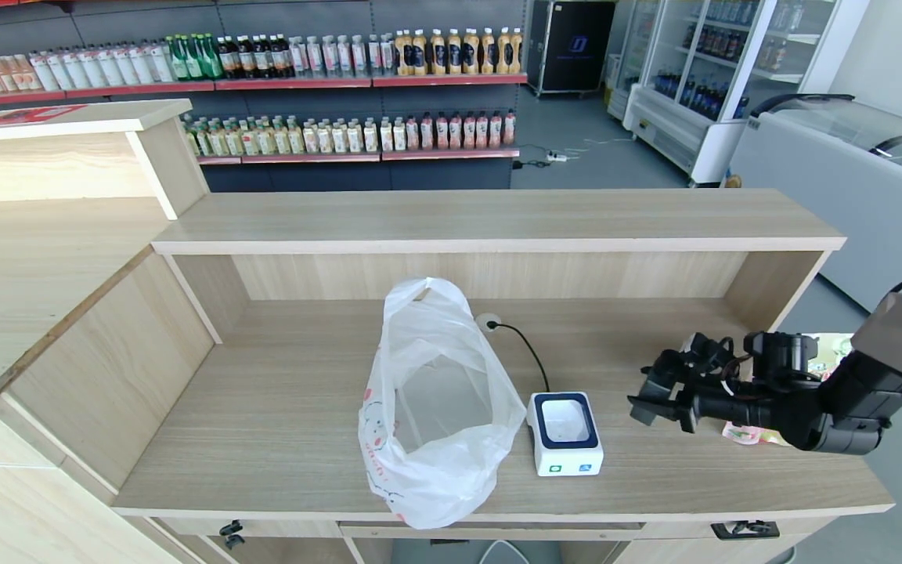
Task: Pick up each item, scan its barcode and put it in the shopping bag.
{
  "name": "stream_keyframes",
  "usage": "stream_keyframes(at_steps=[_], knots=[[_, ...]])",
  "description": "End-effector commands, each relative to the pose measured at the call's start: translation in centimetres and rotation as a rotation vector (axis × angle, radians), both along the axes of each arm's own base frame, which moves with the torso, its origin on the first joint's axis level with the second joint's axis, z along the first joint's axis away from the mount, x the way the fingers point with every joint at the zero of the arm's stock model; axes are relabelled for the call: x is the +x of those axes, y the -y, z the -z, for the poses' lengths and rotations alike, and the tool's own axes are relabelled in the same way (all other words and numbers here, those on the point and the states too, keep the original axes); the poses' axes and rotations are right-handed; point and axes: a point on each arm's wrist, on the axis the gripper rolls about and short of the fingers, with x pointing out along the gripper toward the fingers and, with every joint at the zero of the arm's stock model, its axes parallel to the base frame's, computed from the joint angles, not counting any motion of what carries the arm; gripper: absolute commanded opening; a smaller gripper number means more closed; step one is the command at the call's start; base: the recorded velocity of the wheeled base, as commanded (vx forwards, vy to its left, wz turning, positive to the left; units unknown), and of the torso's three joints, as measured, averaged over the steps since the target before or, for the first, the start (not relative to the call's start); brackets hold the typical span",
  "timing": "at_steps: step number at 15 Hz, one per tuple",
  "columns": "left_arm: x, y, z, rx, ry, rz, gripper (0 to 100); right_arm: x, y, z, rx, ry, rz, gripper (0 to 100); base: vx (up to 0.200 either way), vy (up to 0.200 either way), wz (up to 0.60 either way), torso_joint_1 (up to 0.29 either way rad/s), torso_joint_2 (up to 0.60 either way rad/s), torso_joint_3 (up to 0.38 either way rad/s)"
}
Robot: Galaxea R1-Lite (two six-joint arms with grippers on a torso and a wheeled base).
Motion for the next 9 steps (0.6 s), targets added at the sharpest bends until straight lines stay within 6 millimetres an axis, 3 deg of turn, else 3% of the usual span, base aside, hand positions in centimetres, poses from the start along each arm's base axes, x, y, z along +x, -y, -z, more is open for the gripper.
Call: stream_keyframes(at_steps=[1,4,7,9], knots=[[0.0,0.0,0.0,0.0,-0.001,0.0,100,-1.9,0.2,-5.7,0.09,0.027,-0.007,0,0.0,0.0,0.0,0.0,0.0,0.0],[0.0,0.0,0.0,0.0,-0.001,0.0,100,-3.9,-0.7,-12.9,0.177,0.138,-0.086,0,0.0,0.0,0.0,0.0,0.0,0.0],[0.0,0.0,0.0,0.0,-0.001,0.0,100,-6.3,-2.9,-20.6,0.224,0.361,-0.175,0,0.0,0.0,0.0,0.0,0.0,0.0],[0.0,0.0,0.0,0.0,-0.001,0.0,100,-7.5,-4.2,-23.6,0.228,0.523,-0.246,0,0.0,0.0,0.0,0.0,0.0,0.0]])
